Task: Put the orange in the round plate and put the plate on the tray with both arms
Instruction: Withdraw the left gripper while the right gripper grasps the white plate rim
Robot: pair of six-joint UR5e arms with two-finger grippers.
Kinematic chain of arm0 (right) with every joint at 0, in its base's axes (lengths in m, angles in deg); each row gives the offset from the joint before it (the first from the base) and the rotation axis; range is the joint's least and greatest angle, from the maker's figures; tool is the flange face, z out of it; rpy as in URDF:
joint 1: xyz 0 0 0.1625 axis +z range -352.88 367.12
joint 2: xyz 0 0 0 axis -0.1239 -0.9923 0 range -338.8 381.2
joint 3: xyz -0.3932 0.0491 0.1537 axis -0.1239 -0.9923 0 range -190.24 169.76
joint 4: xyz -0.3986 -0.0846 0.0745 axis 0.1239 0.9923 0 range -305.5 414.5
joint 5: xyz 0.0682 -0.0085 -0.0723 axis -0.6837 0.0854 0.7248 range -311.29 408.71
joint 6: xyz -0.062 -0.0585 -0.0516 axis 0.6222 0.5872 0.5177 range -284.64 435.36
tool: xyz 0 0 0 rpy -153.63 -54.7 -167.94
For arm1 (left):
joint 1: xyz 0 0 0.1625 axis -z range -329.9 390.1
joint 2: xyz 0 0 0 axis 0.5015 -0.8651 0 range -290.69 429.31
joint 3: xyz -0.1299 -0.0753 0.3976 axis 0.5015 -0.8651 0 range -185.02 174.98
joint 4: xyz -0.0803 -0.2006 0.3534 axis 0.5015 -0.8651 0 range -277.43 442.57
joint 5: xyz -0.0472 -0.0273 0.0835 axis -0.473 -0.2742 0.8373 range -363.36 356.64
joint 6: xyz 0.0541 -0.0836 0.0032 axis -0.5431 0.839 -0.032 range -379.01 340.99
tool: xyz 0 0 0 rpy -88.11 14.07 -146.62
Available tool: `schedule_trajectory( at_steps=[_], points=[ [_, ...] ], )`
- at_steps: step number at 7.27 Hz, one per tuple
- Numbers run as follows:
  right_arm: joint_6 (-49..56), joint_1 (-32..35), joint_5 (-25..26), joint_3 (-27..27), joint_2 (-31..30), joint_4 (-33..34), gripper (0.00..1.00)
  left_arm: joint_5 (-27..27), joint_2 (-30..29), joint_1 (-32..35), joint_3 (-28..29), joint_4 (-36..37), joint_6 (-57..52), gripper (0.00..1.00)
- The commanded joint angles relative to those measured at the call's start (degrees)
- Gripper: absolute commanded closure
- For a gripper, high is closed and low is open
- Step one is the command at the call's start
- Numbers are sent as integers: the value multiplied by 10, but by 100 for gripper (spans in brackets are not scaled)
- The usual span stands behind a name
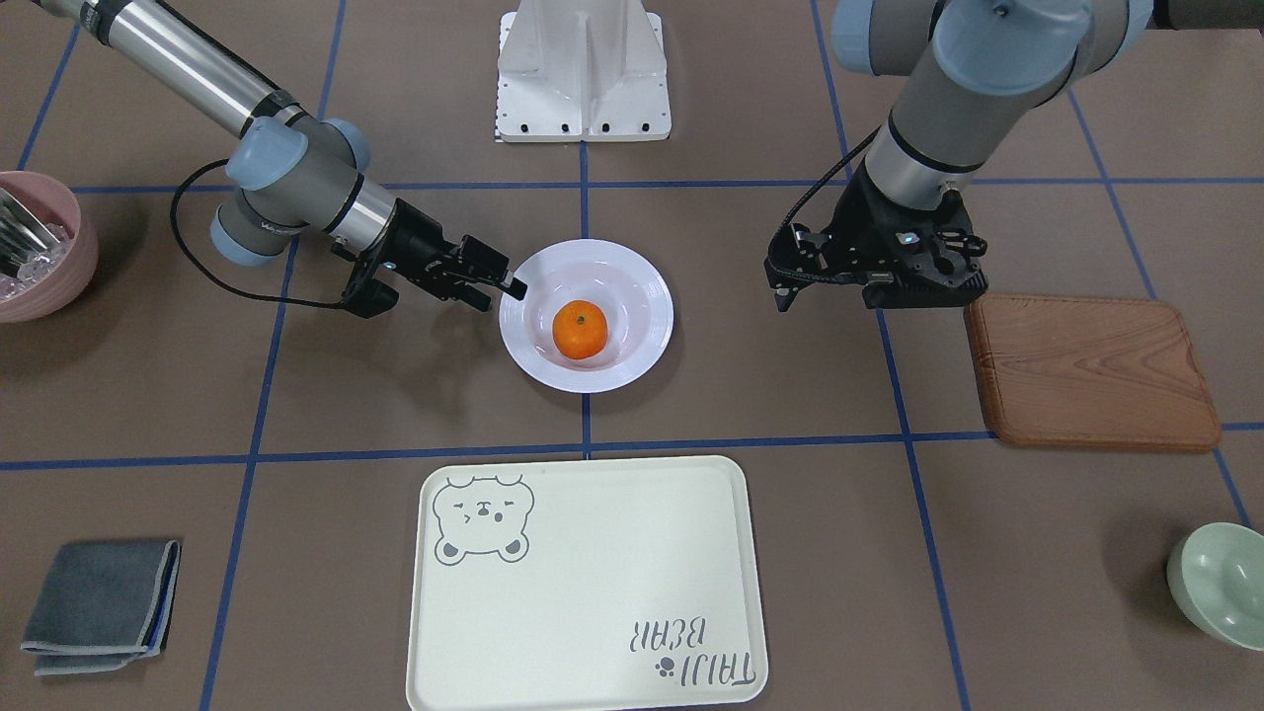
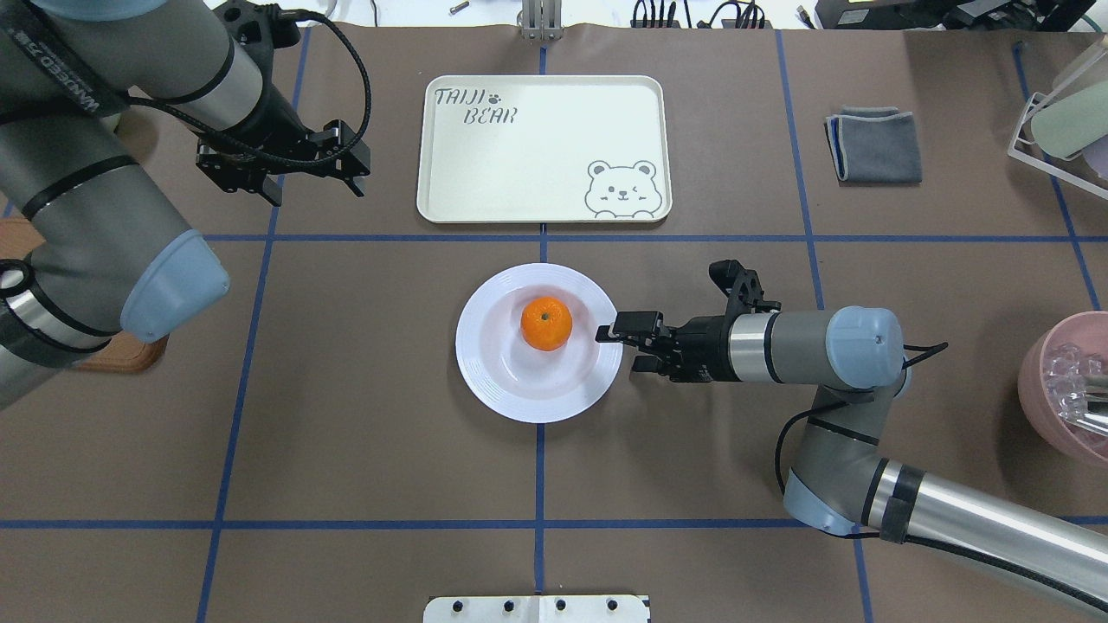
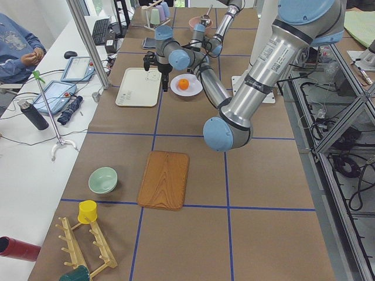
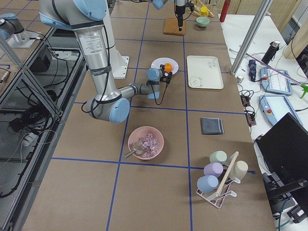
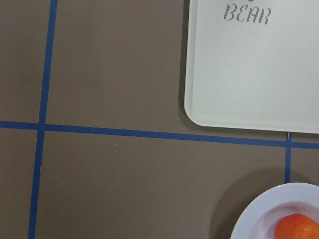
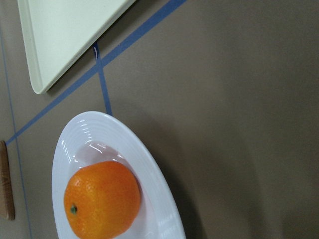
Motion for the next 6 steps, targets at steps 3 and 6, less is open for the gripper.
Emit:
schedule_trajectory(
  at_steps=[3, 6],
  points=[
    [-4, -18, 43, -12, 12, -25, 45, -2, 61, 38, -16, 5, -98, 2],
    [-4, -31, 56, -13, 13, -24, 54, -2, 70, 47, -23, 5, -103, 2]
  ],
)
